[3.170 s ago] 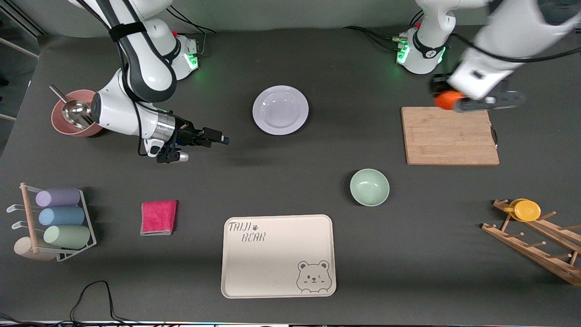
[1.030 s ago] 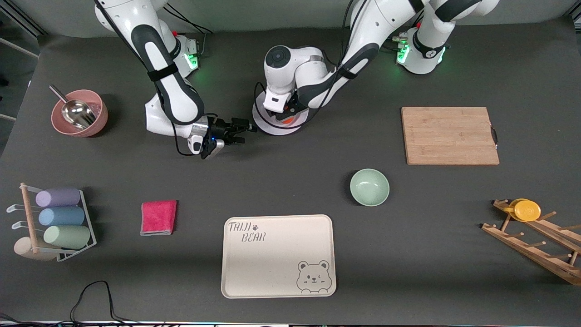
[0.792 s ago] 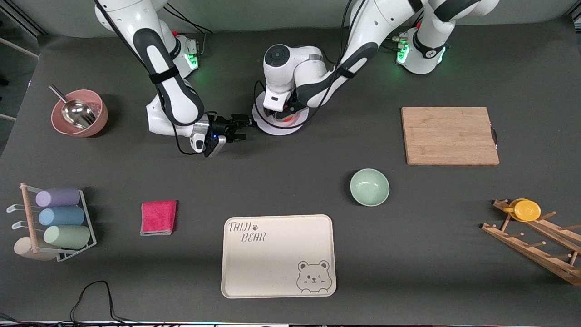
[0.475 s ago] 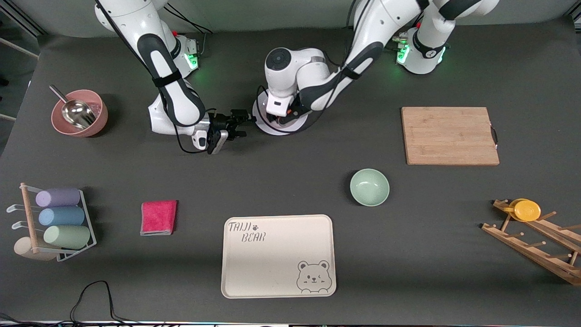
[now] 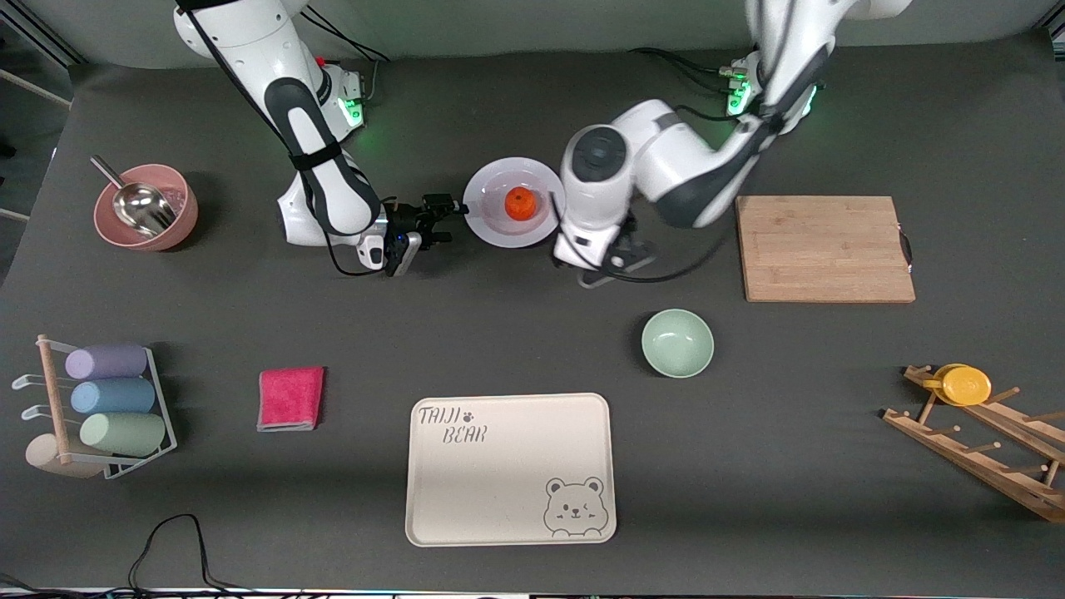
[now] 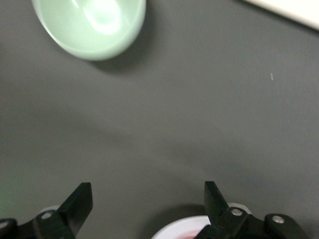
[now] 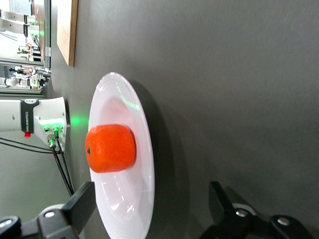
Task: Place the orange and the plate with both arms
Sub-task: 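Lower the orange onto the plate and open the left gripper, then withdraw the left gripper while the right gripper grips the plate rim, then lift the plate with the right gripper and carry it toward the bear tray, then lower the plate onto the bear tray with the right gripper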
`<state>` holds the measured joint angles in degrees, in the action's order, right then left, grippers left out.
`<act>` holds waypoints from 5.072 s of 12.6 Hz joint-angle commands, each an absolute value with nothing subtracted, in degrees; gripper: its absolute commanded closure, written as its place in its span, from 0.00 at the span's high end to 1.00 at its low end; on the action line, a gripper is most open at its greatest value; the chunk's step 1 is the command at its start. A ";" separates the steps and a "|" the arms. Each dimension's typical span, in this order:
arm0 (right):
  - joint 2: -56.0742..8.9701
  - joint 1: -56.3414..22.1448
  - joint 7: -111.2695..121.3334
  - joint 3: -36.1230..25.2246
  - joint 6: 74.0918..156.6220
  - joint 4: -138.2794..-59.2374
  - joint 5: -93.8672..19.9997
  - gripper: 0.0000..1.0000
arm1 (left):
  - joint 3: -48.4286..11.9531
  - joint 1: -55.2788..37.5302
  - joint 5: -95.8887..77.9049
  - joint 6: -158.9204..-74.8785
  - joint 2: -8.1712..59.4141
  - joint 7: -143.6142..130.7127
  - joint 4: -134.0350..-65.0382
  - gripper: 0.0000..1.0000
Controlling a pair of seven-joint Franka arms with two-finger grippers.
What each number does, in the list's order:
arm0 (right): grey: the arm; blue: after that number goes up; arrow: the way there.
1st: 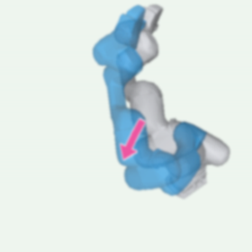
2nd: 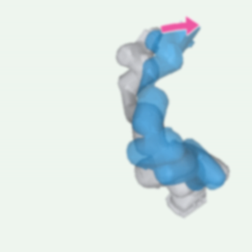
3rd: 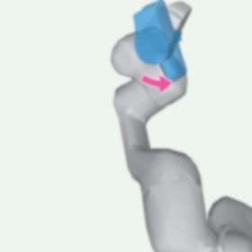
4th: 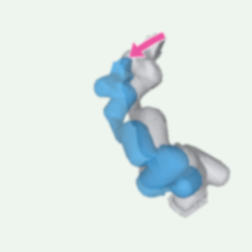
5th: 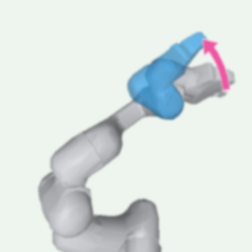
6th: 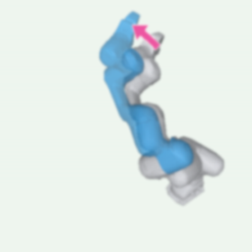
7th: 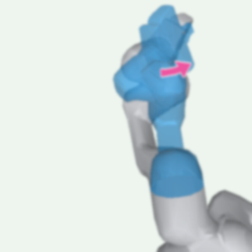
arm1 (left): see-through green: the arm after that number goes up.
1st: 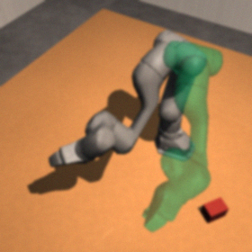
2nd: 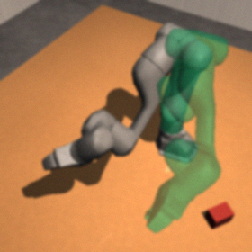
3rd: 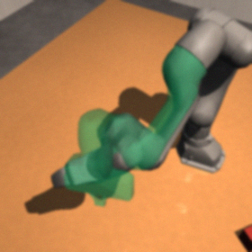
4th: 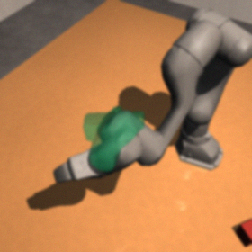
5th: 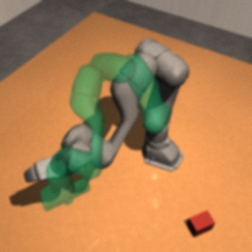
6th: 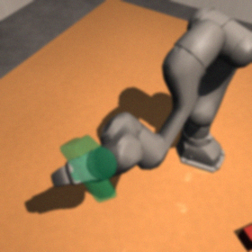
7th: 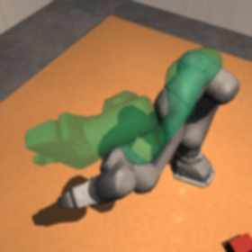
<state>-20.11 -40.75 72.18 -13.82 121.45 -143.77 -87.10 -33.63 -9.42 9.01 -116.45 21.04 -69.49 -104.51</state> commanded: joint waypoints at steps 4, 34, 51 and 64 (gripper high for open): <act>-22.41 -41.40 74.62 -13.80 116.63 -143.70 -89.12 1.00 | -12.42 -9.76 1.85 -106.27 8.10 -35.65 -105.38 1.00; -24.70 -36.04 72.70 -14.33 114.08 -141.77 -93.25 0.00 | 8.61 -8.96 5.19 -85.87 -0.45 -3.08 -101.69 1.00; -20.83 -33.23 25.59 -15.73 124.08 -114.72 -93.69 0.00 | 8.70 -8.53 5.63 -85.96 2.20 -2.81 -100.55 1.00; -40.23 -32.61 10.72 -15.73 138.32 -83.16 -93.25 0.00 | 8.61 -8.88 5.63 -85.96 2.20 -2.90 -100.63 1.00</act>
